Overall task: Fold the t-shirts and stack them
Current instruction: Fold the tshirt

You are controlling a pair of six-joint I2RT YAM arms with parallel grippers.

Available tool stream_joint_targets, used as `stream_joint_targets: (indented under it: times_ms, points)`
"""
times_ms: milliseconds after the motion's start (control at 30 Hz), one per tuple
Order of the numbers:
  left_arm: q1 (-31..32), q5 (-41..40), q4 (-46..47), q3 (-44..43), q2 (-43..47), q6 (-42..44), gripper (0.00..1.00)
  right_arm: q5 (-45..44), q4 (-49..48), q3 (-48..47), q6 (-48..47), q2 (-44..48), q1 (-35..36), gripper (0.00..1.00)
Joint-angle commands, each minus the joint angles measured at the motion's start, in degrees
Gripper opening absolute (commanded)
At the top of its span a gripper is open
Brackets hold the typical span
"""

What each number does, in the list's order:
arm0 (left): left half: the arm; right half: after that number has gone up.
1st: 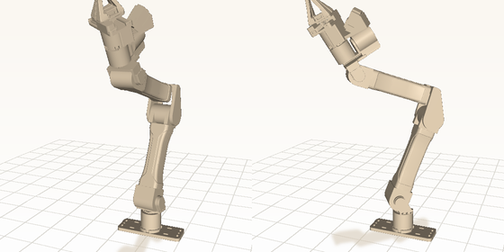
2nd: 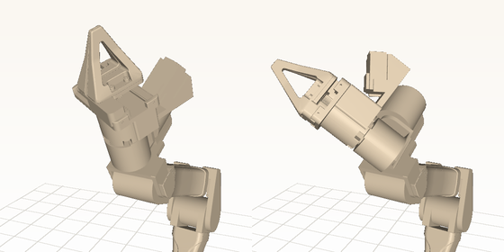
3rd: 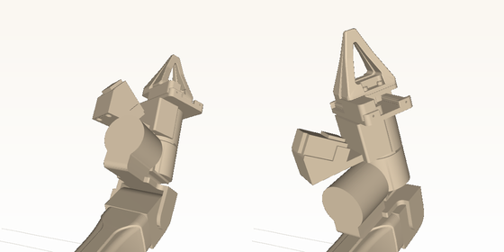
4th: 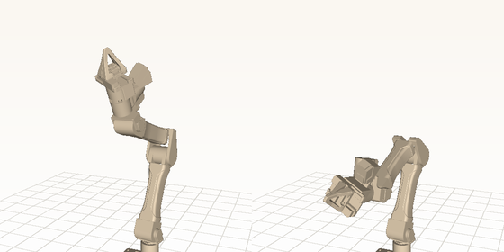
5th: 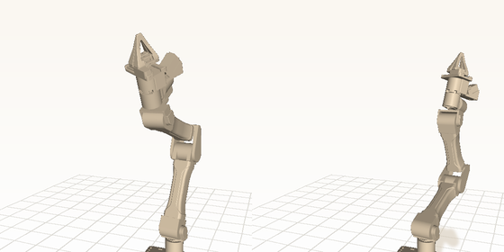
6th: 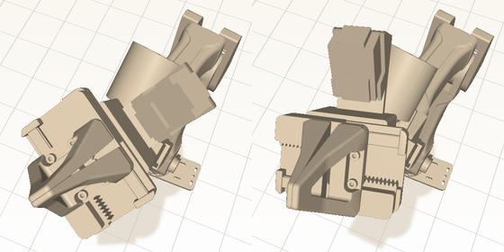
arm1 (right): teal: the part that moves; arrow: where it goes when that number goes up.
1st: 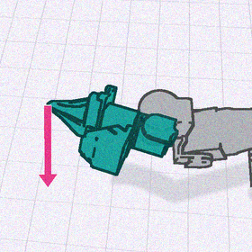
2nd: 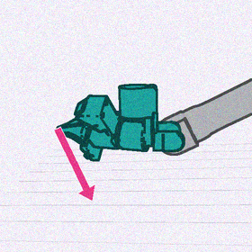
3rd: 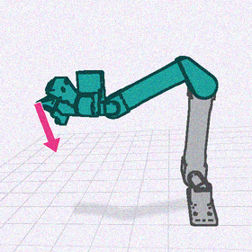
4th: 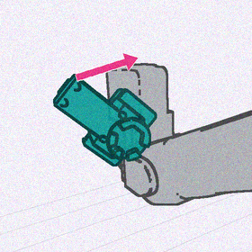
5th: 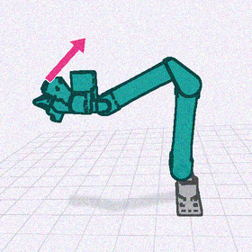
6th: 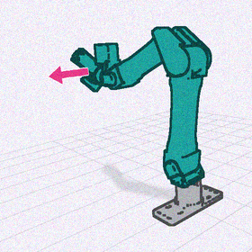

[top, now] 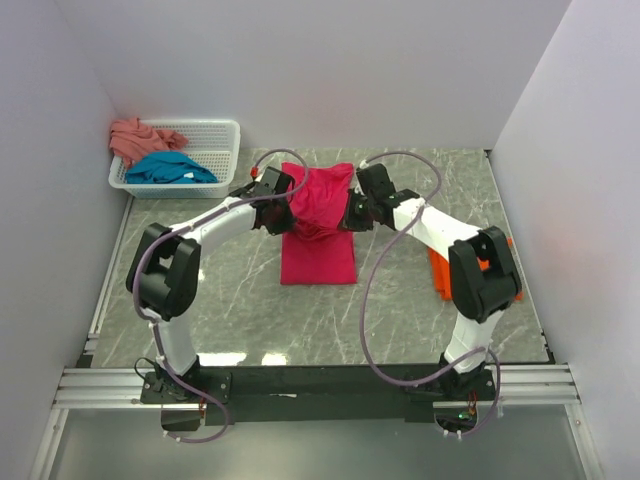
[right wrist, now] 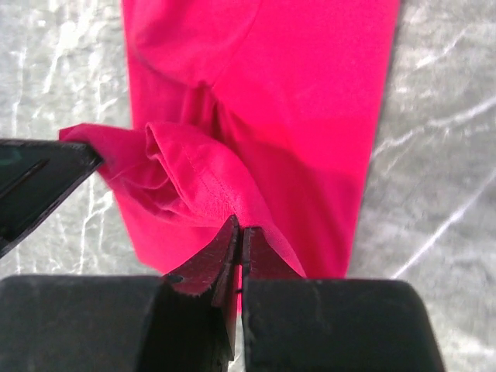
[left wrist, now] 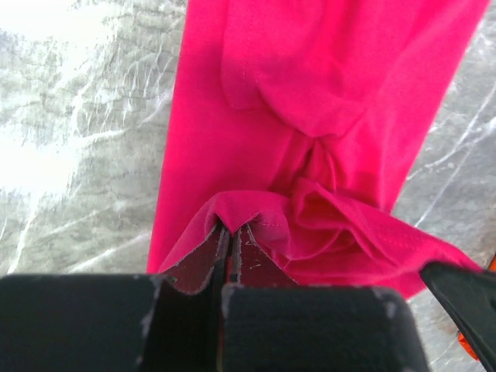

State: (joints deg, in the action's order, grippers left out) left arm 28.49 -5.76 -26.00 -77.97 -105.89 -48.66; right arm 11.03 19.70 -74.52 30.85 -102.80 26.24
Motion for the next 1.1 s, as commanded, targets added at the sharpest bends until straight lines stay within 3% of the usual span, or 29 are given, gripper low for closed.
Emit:
stream_joint_targets:
  times_ms: [0, 67, 133, 200, 267, 367, 400, 500, 600, 833, 1000, 1067]
  points:
    - [-0.89, 1.72, 0.87, -3.76, -1.69, 1.03, 0.01, 2.07, 1.04, -4.57, -1.67, -3.45, -1.1, 0.01]
    - [-1.16, 1.45, 0.6, -5.43, -3.18, 0.94, 0.03, 2.16, 1.21, -6.16, -1.67, -5.38, -1.54, 0.06]
    - [-1.77, 0.05, -0.27, -6.74, -4.15, -0.54, 0.13, 2.16, 1.3, -7.99, -2.02, -7.05, -2.15, 0.16]
    - [-2.3, -1.27, -0.46, -7.1, -4.15, -1.08, 0.42, 3.03, 2.61, -10.19, -2.9, -8.28, -2.77, 0.22]
    - [-2.82, -1.54, 0.16, -7.1, -3.19, -1.35, 0.77, 2.77, 4.99, -13.01, -4.74, -9.17, -3.04, 0.4]
    - [-3.18, -1.1, 0.6, -6.75, -1.26, -1.43, 0.99, 1.98, 6.75, -13.64, -6.33, -7.59, -3.04, 0.59]
    - [-3.18, -1.27, 0.51, -6.4, -0.64, -1.61, 0.99, 2.07, 6.66, -12.94, -6.68, -6.8, -3.04, 0.65]
    - [-3.18, -1.97, -0.45, -3.86, 2.52, -1.87, 0.99, 3.21, 4.65, -7.67, -6.33, -2.5, -2.95, 0.72]
    - [-3.18, -1.98, -0.02, 1.58, 7.08, -1.87, 0.99, 5.49, 2.8, -0.38, -4.93, 1.54, -2.69, 0.73]
    - [-2.65, 6.54, 3.4, 18.79, 16.23, -0.73, 1.0, 9.88, -3.95, 18.06, -0.89, 12.09, -1.55, 0.7]
    - [-0.99, 15.42, 9.03, 26.64, 16.5, -1.87, 0.99, 11.65, -7.21, 23.71, 2.01, 13.15, -0.23, 0.64]
    - [-0.28, 14.29, 9.65, 28.31, 15.71, -2.4, 0.9, 11.04, -8.36, 25.3, 2.46, 12.37, 0.21, 0.61]
